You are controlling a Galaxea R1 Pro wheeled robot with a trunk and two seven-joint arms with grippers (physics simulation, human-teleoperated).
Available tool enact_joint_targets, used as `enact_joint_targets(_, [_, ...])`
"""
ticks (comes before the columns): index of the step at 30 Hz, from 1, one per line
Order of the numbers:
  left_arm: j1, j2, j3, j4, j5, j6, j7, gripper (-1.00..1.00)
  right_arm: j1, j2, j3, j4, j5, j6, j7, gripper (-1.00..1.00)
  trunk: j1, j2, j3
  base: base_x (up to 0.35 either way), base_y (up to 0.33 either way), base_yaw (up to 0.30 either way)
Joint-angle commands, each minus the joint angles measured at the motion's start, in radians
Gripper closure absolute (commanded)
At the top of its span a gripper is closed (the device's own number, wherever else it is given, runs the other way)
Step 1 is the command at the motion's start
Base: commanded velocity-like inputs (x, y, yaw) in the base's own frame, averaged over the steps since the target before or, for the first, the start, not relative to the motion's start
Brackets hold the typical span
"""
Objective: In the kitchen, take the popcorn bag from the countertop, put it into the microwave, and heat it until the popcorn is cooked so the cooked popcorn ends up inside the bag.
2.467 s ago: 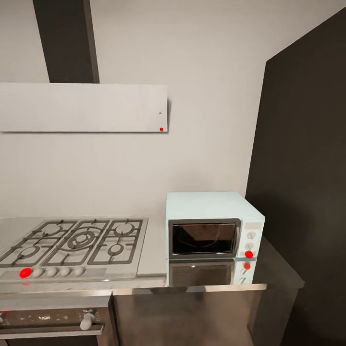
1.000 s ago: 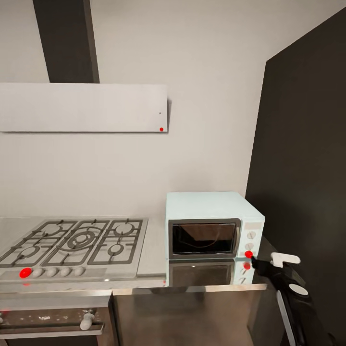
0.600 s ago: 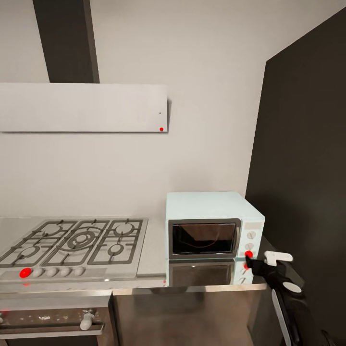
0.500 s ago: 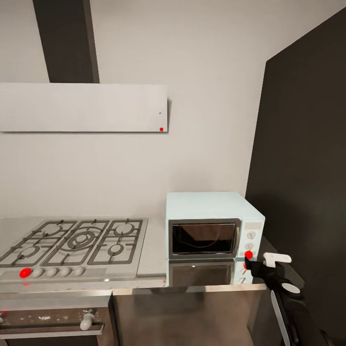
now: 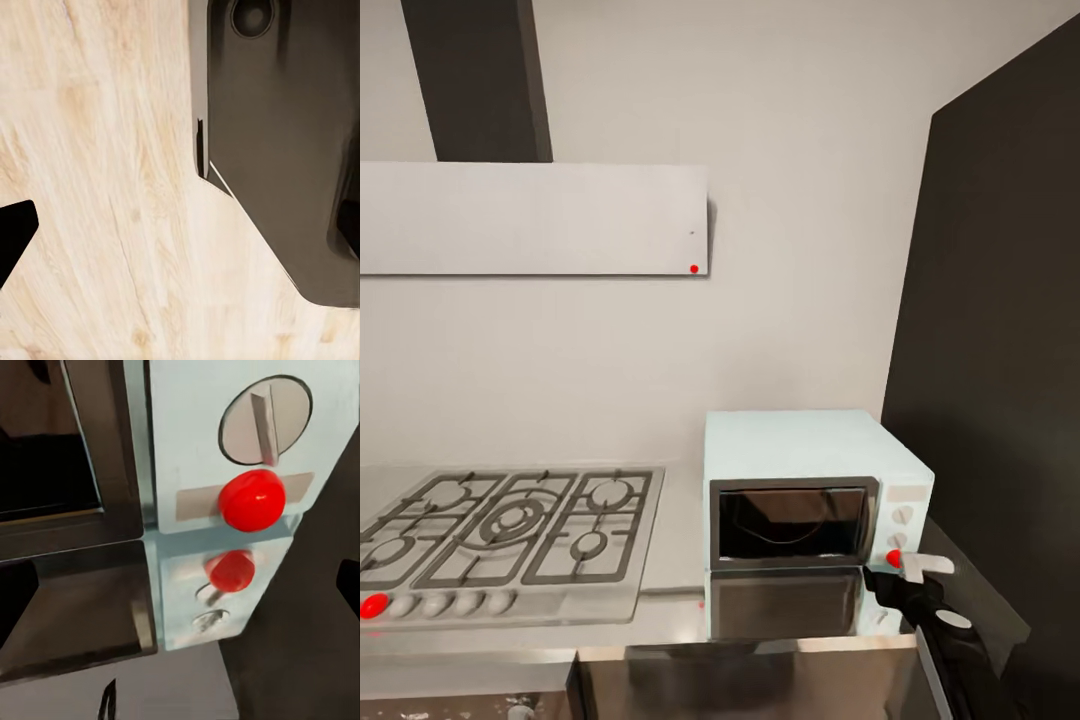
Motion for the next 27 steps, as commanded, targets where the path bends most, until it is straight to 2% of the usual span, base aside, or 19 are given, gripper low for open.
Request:
enact_joint_targets(1, [0.000,0.000,-0.007,-0.002,0.000,0.005,-0.004,-1.00,0.000,0.000,-0.003,0.004,0.010,0.003,0.009,-1.00,0.001,-0.001,0.000,0.171,0.000,0.000])
enact_joint_targets(7, [0.000,0.000,-0.007,-0.002,0.000,0.004,-0.004,-1.00,0.000,0.000,-0.003,0.050,0.010,-0.002,0.009,-1.00,0.001,-0.001,0.000,0.089,-0.050,0.000])
enact_joint_targets(17, [0.000,0.002,-0.007,-0.002,0.000,0.004,-0.004,-1.00,0.000,-0.003,-0.005,0.061,0.010,-0.003,0.009,-1.00,0.001,-0.001,0.000,0.075,-0.076,0.000])
enact_joint_targets(21, [0.000,0.002,-0.007,-0.002,0.000,0.005,-0.004,-1.00,0.000,-0.006,-0.013,0.065,0.010,-0.032,0.010,-1.00,0.001,-0.001,0.000,0.025,-0.018,0.000])
enact_joint_targets(27, [0.000,0.002,-0.007,-0.002,0.000,0.004,-0.004,-1.00,0.000,-0.007,-0.016,0.092,0.010,-0.046,0.011,-1.00,0.001,-0.001,0.000,0.143,-0.175,0.000])
